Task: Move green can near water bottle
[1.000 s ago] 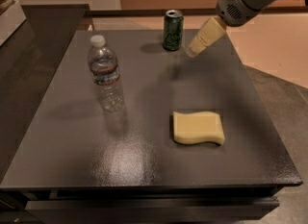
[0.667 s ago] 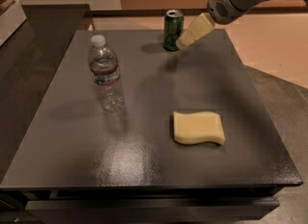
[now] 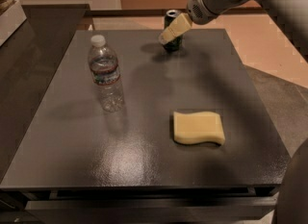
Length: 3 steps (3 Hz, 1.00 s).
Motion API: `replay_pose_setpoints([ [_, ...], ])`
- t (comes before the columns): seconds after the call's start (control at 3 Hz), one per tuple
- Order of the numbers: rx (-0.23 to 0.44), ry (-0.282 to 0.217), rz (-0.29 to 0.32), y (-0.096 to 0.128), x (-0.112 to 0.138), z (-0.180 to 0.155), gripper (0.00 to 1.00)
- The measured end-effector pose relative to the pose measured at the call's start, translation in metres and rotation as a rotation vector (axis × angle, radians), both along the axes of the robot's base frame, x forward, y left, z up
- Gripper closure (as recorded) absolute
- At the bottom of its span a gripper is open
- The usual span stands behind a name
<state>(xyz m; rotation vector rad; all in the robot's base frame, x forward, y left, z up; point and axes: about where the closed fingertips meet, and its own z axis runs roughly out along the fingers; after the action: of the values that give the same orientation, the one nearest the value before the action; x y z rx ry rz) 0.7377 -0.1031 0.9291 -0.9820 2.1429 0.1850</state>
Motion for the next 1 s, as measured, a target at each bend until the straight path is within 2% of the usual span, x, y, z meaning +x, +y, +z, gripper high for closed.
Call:
replay_pose_setpoints([
  [0.67,0.029,0.039,-0.073,0.017,0.041,-0.021,0.0],
  [1.0,0.048,0.056,-0.103,0.019,0.051,-0.025,0.17],
])
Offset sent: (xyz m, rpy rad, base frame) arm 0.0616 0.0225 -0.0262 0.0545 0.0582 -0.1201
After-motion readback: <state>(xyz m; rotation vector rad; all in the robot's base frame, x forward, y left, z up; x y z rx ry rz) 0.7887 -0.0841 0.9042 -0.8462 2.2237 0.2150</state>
